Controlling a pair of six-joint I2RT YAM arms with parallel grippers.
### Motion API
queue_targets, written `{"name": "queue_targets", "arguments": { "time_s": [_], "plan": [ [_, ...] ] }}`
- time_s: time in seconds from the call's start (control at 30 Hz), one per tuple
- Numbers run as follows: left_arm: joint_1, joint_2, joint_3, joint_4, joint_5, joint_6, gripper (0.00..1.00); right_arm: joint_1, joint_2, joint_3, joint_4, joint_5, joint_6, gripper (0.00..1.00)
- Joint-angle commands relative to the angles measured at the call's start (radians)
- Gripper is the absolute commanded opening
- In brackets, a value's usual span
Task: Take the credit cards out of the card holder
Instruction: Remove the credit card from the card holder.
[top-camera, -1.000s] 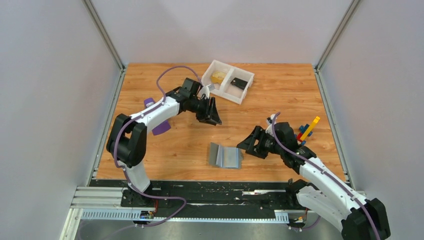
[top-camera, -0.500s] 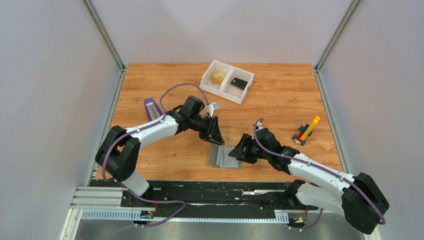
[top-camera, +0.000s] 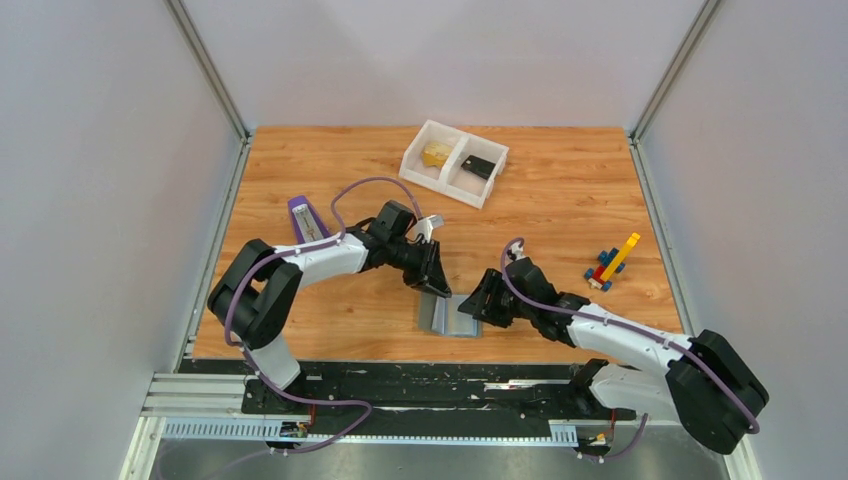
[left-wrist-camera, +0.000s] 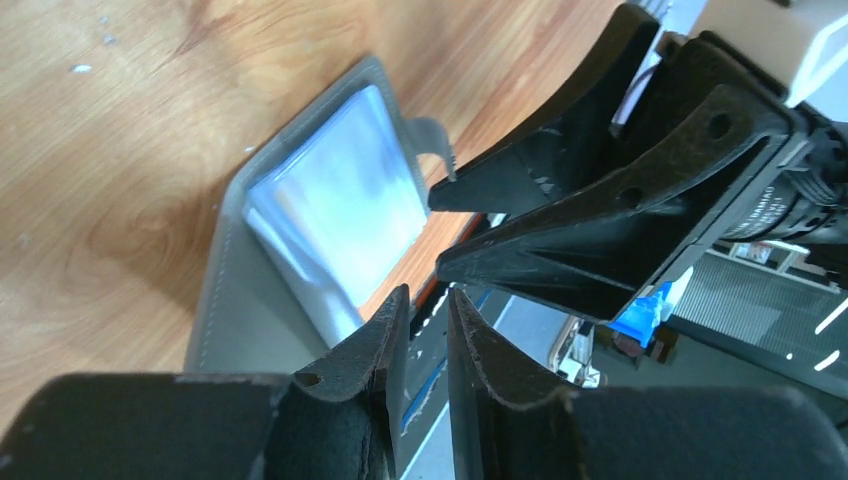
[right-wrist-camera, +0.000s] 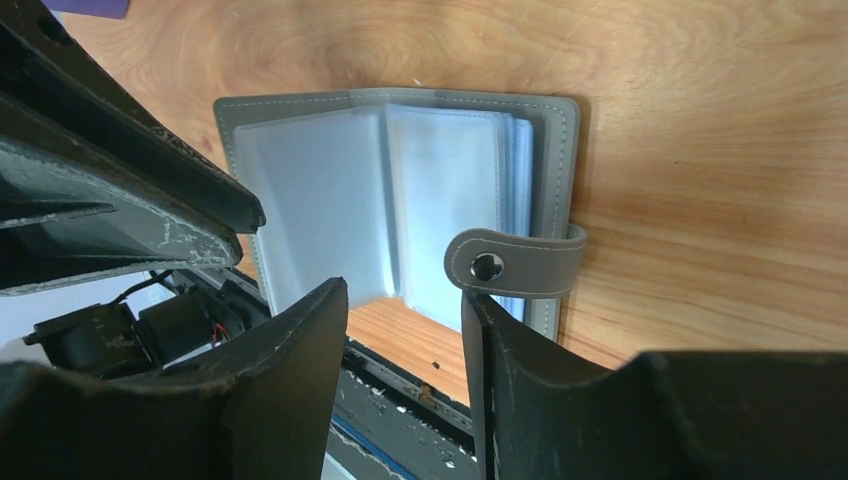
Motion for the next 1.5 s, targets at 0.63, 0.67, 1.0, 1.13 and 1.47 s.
{"name": "queue_targets", "arguments": {
  "time_s": [0.63,0.67,1.0,1.13,1.47],
  "plan": [
    [-0.005,0.058,-0.112,-0.022,-0.135,0.114,0.23,0.028,0.1,-0.004,0.073,0.041,0.015,0.46],
    [-0.004,0.058,-0.116,-0.017,-0.136,0.112,0.23,0.029,0.107,-0.001,0.073,0.035,0.012,0.46],
    [-0.005,0.08,-0.143,0.035,-0.118,0.093,0.22,0.033,0.067,-0.003,0.214,-0.035,0.006,0.44],
    [-0.005,0.083,-0.145,0.049,-0.106,0.083,0.22,0.033,0.061,-0.001,0.223,-0.052,0.003,0.43],
    [-0.004,0.061,-0.156,0.09,-0.079,0.044,0.22,0.048,0.145,0.036,0.27,-0.102,0.011,0.42]
  ]
}}
